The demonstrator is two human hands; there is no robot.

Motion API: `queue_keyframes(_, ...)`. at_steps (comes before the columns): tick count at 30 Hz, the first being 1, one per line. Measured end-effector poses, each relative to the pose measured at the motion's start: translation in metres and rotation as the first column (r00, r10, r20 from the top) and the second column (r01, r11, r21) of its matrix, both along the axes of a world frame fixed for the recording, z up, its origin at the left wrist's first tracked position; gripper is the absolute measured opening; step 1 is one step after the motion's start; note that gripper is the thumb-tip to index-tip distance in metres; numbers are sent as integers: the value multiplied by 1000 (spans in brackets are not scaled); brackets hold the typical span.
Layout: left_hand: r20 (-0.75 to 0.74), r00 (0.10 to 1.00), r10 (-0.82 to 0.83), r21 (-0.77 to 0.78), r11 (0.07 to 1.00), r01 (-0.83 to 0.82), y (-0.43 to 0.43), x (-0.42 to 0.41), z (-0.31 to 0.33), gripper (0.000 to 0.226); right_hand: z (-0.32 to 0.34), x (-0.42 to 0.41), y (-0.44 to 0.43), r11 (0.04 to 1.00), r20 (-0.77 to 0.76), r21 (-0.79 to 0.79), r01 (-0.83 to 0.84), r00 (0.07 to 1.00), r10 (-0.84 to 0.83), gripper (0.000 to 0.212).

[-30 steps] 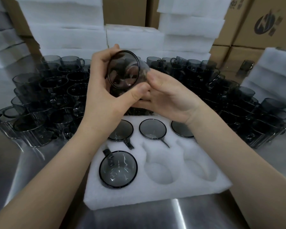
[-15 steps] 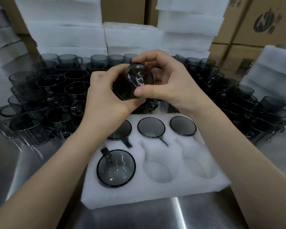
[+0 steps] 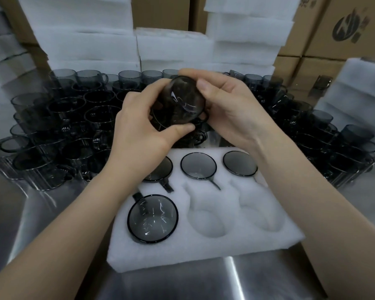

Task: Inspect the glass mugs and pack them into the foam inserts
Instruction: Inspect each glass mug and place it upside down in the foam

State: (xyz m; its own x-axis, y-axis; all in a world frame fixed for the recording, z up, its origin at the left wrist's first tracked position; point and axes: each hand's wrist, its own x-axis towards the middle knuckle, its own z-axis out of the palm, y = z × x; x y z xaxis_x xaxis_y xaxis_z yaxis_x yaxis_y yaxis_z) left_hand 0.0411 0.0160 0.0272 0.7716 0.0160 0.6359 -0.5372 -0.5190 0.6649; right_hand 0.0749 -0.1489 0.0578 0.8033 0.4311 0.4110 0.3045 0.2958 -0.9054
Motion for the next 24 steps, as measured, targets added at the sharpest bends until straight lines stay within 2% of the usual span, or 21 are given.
queue_keyframes(2, -29, 1000, -10, -47, 999, 9, 0, -1, 1, 65, 1, 1, -5, 991, -16, -8, -136, 991, 136, 36)
queue_keyframes(4, -48, 998, -38, -66, 997, 35, 1, -1, 2, 70, 1, 1, -7, 987, -19, -60, -151, 989, 150, 41)
queue_keyframes(8, -32, 999, -10, 16, 1000, 10, -1, -2, -1, 68, 3, -1, -3, 985, -12, -160, 58, 998, -60, 32)
queue_keyframes(12, -11, 1000, 17, 69, 998, -16, -5, -2, -2, 66, 2, -3, 6, 918, 155, -211, 336, 939, -308, 10)
queue_keyframes(14, -10, 1000, 14, 65, 998, -14, -6, -2, -1, 65, -2, -1, 8, 891, 210, -186, 414, 903, -375, 13)
queue_keyframes(16, -14, 1000, 6, 32, 999, -5, -6, -2, 0, 63, -6, 0, 9, 901, 190, -135, 413, 903, -386, 17)
queue_keyframes(19, 5, 1000, 21, -82, 996, -21, -5, -1, 0, 58, -5, 2, 7, 943, 63, -17, 332, 942, -331, 13)
queue_keyframes(20, 12, 1000, 28, -121, 992, -26, -4, -1, -1, 55, -4, 3, 6, 944, 25, -29, 330, 944, -329, 14)
queue_keyframes(22, 38, 999, 26, -152, 988, -20, -3, -1, -2, 52, -4, 4, 6, 929, -18, -175, 326, 942, -334, 27)
queue_keyframes(24, 60, 998, 12, -151, 989, -3, -3, -2, -1, 60, -5, 2, 7, 928, -62, -285, 241, 961, -269, 43)
